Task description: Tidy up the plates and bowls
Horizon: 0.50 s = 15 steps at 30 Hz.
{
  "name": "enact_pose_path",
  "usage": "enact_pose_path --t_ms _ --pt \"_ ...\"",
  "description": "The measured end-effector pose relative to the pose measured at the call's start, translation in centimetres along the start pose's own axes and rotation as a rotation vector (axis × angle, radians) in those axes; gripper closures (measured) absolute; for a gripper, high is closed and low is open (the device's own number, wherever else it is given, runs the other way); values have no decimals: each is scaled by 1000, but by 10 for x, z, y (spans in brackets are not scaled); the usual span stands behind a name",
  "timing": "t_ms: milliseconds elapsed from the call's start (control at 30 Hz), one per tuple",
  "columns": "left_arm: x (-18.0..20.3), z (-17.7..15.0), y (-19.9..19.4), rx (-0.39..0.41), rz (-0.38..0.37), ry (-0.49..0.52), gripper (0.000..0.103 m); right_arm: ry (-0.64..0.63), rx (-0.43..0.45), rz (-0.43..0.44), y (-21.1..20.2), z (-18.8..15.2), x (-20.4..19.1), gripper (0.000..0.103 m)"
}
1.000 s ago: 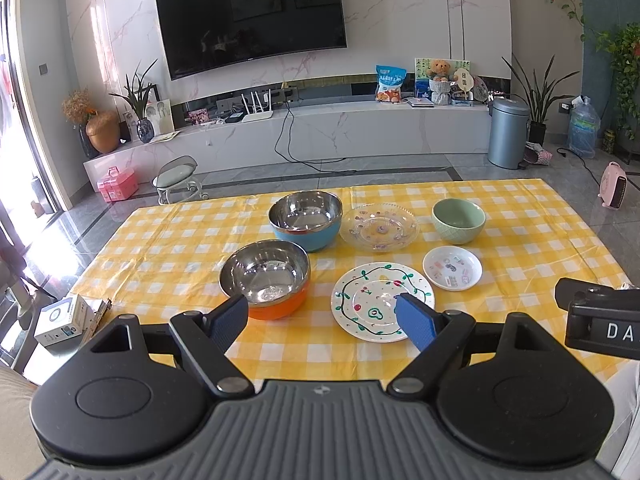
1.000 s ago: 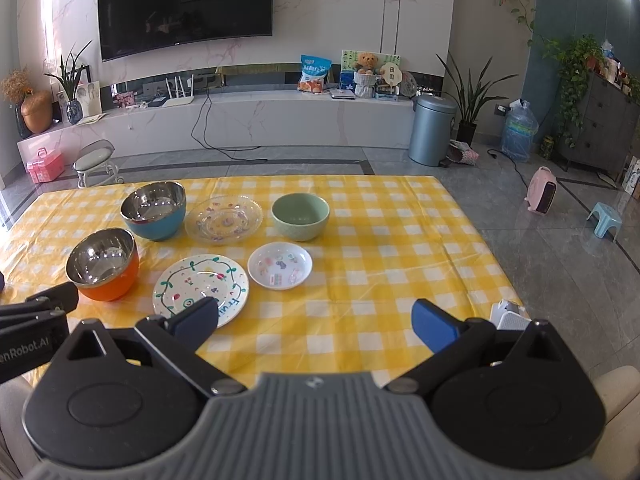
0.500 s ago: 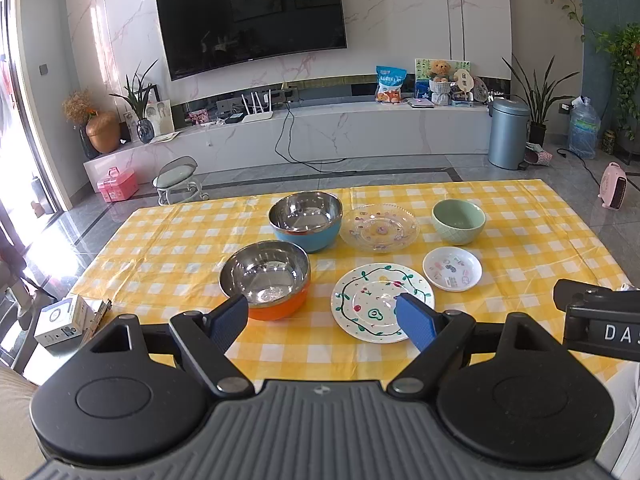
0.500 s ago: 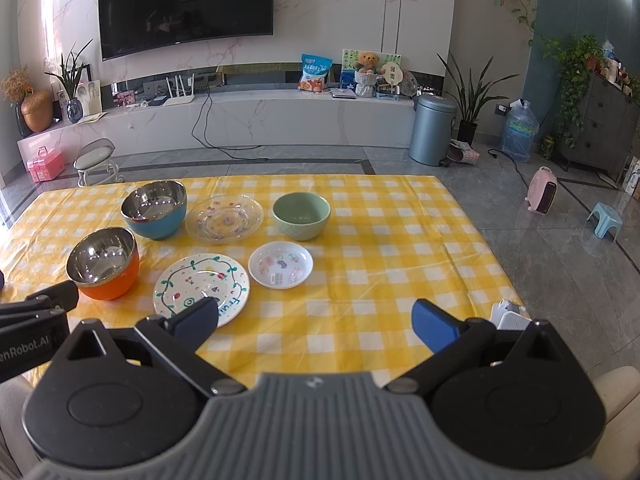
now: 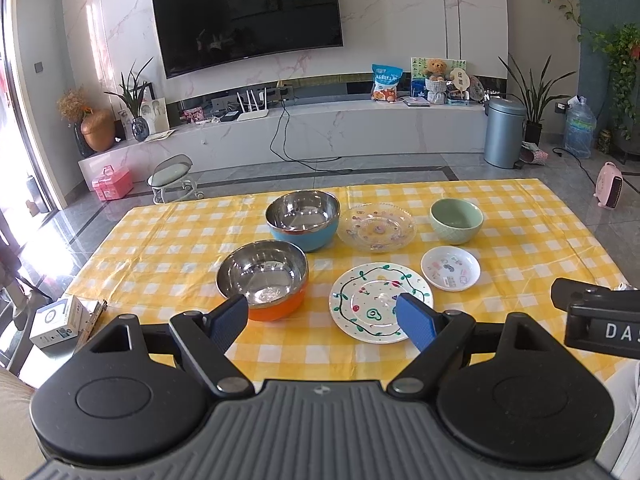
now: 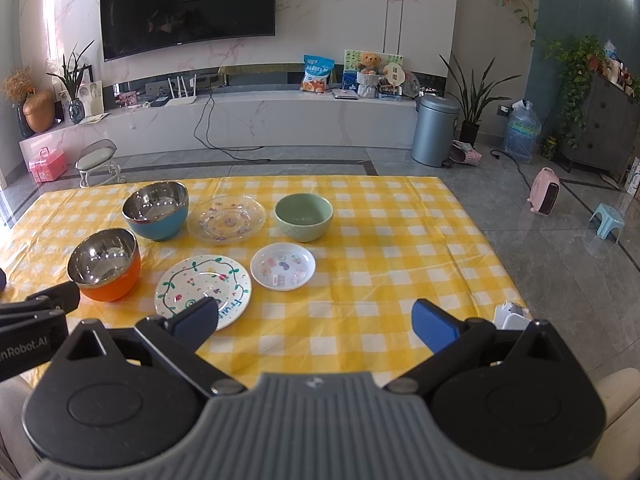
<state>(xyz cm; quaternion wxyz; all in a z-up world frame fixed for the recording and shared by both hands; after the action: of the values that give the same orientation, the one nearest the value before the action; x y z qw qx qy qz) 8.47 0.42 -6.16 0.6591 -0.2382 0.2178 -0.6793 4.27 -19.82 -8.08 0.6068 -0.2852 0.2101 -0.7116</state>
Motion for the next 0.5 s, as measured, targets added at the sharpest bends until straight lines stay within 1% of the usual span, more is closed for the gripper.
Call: enact_pose_path --t_ms 133,233,267,300,367,400,433,467,500 --pt "-20 9 8 -14 3 -57 12 20 54 51 7 4 -4 2" --pt "-32 18 16 -14 -10 -97 17 -19 74 93 17 10 -17 2" --pt "-36 20 19 -13 -8 -107 22 -33 82 112 21 13 -22 2" --pt "-41 22 23 -16 -4 -116 24 -45 91 133 24 15 -28 3" --pt "-48 24 33 -38 -3 -136 36 -64 104 179 32 21 -41 5" --pt "-51 24 39 -53 -10 -155 41 -70 106 196 36 24 -47 9" --pt "-54 23 45 -69 -25 -183 52 -76 103 208 42 26 -53 12" --pt "-55 22 51 -87 -48 -218 61 -79 100 224 48 27 -58 19" --pt "-55 21 58 -105 -73 -248 64 -77 99 240 54 29 -63 28"
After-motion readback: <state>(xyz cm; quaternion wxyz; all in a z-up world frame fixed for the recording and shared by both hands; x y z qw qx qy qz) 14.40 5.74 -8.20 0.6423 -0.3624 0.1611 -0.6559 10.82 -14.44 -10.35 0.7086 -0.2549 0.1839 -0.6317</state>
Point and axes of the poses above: each gripper's, at about its wrist camera, not at the fingertips, and y roughly the way its jaws point, x to its right, z to its top, the point moved 10 cm from there along y, roughly the way its jaws point, and after that the axes turned 11 degrees about -y, right-handed, at the moved point
